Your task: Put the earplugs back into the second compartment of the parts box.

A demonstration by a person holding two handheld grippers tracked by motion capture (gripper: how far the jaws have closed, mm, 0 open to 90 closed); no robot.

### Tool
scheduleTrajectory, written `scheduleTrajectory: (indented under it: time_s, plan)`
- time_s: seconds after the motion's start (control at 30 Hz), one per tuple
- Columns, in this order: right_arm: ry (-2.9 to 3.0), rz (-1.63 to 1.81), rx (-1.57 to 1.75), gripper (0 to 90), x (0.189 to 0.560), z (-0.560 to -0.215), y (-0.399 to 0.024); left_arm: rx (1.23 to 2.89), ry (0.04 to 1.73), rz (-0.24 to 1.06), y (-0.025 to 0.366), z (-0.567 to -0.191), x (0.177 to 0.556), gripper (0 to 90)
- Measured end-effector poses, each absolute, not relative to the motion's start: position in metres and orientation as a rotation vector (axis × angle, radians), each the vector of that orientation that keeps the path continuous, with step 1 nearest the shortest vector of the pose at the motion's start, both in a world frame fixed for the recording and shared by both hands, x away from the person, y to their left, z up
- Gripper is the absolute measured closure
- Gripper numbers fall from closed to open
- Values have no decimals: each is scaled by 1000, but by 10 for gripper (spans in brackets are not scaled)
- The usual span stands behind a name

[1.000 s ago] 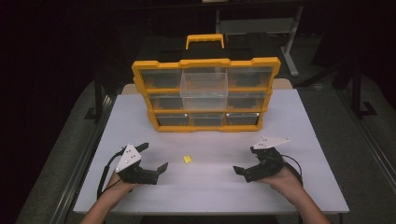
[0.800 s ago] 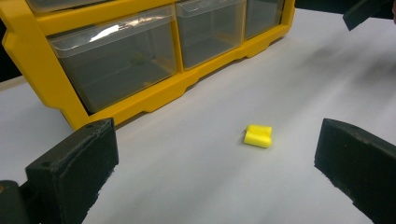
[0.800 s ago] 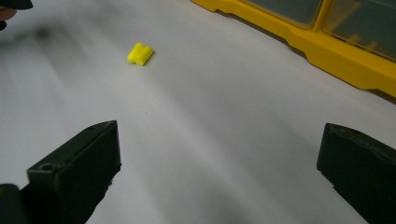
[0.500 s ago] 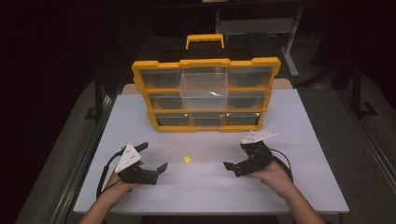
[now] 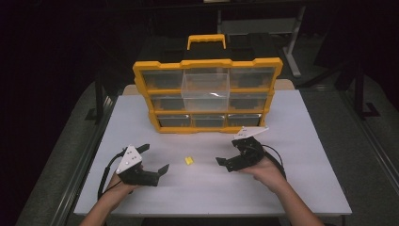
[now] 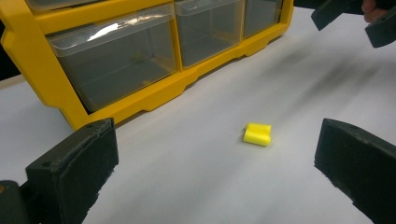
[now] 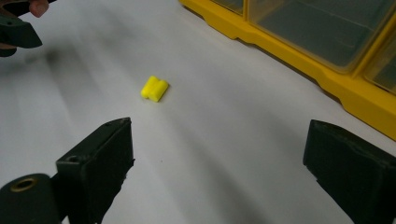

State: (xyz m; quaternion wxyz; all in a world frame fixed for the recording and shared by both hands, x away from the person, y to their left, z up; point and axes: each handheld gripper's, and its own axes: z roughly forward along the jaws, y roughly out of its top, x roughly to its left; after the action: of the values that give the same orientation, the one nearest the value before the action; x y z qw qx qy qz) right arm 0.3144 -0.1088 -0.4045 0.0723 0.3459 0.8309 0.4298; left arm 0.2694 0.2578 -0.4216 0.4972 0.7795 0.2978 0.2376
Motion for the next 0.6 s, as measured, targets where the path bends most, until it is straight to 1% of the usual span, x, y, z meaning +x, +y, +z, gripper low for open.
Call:
scheduleTrajectory:
  time_s: [0.07, 0.2, 0.6]
  plan:
    - [2496, 1297, 1033, 126, 316, -404, -106, 1888, 723, 572, 258, -422, 270, 0]
    - [2506, 1296, 1036, 159, 320, -404, -99, 1888, 724, 566, 258, -422, 270, 0]
    - [2558, 1281, 1000, 354, 328, -405, -76, 1887, 723, 552, 258, -421, 270, 0]
